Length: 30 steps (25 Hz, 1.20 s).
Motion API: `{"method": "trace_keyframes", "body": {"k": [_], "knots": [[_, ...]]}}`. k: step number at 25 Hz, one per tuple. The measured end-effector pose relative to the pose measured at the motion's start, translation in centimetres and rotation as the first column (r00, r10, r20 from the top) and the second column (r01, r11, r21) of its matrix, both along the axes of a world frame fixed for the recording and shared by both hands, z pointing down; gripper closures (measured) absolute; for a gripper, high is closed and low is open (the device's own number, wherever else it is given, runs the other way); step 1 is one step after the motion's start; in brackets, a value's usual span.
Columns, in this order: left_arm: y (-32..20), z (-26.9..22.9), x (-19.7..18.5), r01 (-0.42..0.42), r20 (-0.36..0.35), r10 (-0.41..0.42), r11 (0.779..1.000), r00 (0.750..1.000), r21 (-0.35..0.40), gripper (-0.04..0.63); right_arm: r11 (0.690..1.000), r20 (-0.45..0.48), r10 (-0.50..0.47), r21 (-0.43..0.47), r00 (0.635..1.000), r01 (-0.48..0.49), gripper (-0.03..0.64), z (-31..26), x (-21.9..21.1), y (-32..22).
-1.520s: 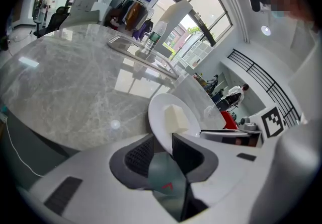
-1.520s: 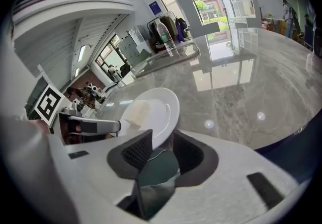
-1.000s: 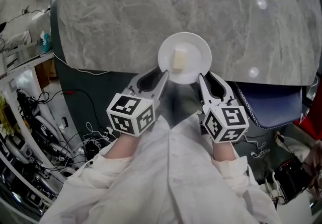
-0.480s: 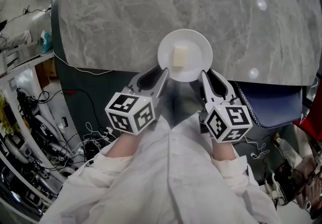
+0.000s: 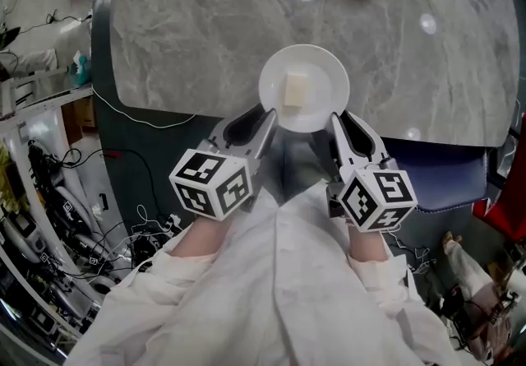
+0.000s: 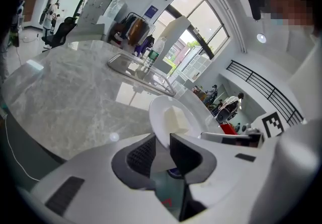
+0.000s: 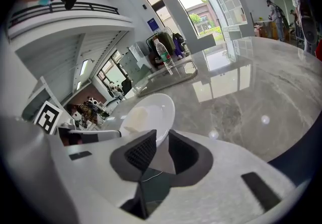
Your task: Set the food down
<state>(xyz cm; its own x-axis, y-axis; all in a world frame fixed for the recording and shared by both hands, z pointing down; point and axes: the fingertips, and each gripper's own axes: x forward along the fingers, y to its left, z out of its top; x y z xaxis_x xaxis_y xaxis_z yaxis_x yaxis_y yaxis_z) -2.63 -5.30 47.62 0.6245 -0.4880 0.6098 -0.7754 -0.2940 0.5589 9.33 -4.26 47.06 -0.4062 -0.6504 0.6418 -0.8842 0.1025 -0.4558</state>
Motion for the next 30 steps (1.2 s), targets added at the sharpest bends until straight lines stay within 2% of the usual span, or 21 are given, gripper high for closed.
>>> {"method": "trace_keyframes", "body": {"k": [16,23,30], "knots": [[-3.1,-5.3,3.0,0.012,0.010,-0.013,0.991,1.000,0.132,0.503,0.991,-0.021,-0.054,0.120,0.998,0.056,0.554,-5.1,3.0,-3.6],[-5.5,-4.7,3.4,-0.011,0.019,0.009,0.990,1.000,0.141,0.503,0.991,-0.011,-0.044,0.122,0.999,0.045,0.554,-4.3,3.3,-5.9],[-9.9,-5.9,1.6,-0.045,0.026,0.042,0.987,0.999,0.153,0.503,0.992,-0.007,-0.038,0.119,0.999,0.038,0.554,-5.7,1.5,-10.3]]}}
